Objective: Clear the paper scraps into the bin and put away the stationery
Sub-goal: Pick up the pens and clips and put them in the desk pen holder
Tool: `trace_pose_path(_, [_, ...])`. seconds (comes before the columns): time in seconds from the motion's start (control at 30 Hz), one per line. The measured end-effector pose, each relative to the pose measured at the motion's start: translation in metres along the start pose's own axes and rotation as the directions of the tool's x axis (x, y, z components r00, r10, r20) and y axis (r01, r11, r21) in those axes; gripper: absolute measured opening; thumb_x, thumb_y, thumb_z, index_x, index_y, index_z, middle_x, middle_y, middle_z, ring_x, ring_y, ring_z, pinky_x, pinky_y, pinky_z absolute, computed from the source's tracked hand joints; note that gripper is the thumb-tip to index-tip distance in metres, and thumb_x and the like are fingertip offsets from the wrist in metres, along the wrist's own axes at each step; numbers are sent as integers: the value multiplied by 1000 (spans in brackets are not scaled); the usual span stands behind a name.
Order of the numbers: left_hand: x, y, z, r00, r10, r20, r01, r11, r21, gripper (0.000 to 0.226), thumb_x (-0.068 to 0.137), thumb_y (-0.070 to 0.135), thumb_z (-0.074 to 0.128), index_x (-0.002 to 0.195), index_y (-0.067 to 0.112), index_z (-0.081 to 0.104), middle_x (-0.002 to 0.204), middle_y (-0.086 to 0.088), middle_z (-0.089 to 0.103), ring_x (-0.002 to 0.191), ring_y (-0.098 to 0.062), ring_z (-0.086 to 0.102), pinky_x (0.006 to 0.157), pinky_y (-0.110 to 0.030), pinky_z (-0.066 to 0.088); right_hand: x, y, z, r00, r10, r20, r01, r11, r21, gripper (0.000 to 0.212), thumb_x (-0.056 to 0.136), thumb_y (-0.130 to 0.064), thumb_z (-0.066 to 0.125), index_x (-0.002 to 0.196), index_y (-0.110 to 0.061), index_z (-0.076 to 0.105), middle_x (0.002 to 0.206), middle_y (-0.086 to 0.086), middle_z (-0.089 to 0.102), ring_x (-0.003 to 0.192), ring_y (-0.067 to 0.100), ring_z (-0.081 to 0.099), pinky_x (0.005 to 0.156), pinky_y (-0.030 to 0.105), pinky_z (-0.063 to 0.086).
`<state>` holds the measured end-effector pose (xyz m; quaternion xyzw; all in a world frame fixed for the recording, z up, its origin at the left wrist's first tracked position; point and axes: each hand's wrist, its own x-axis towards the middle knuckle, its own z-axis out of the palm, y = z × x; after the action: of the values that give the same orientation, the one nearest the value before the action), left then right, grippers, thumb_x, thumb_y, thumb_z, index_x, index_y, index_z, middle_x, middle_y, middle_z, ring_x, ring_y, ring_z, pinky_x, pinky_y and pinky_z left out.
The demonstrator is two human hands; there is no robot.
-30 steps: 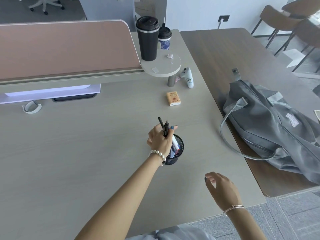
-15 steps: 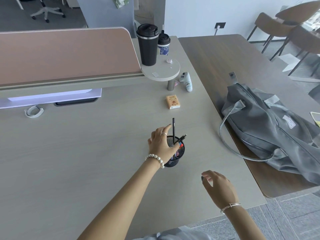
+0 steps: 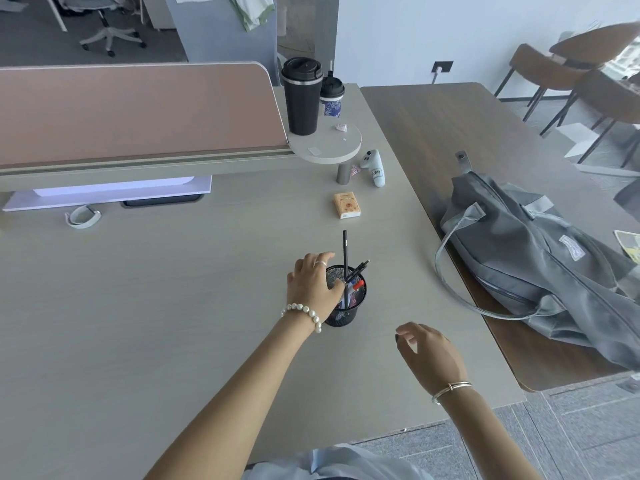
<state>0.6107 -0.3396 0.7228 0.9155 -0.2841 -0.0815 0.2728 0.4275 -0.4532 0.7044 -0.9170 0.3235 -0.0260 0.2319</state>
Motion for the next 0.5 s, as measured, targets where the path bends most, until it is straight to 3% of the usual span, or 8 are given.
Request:
trace_pose_path(0.23, [-12, -1, -6, 998, 36, -49, -29, 991, 133, 19, 81, 28, 51, 97, 17, 54, 99, 0, 57, 97, -21, 49, 80, -33, 40, 0, -7, -1, 1000, -11, -9, 11, 1000, 6, 16, 83, -23, 52, 92, -23, 65, 88, -4, 69, 83, 15, 61, 69, 29, 47])
trace_pose_path(0.33, [-17, -3, -9, 999, 32, 43, -42, 968, 248, 19, 84, 33, 49, 87, 19, 60, 97, 0, 59, 98, -21, 49, 80, -34, 39, 0, -15, -3, 999, -32, -15, 32, 999, -6, 16, 83, -24, 52, 93, -22, 65, 89, -3, 69, 84, 16, 61, 69, 28, 46])
trace_pose_path(0.5, [-20, -4, -22, 983, 19, 183, -81, 937, 339, 21, 86, 34, 48, 93, 20, 62, 106, -1, 58, 107, -20, 46, 87, -37, 38, 4, -37, -9, 994, -109, -13, 108, 993, -44, 17, 85, -27, 50, 95, -23, 64, 91, -3, 67, 87, 17, 59, 67, 26, 44])
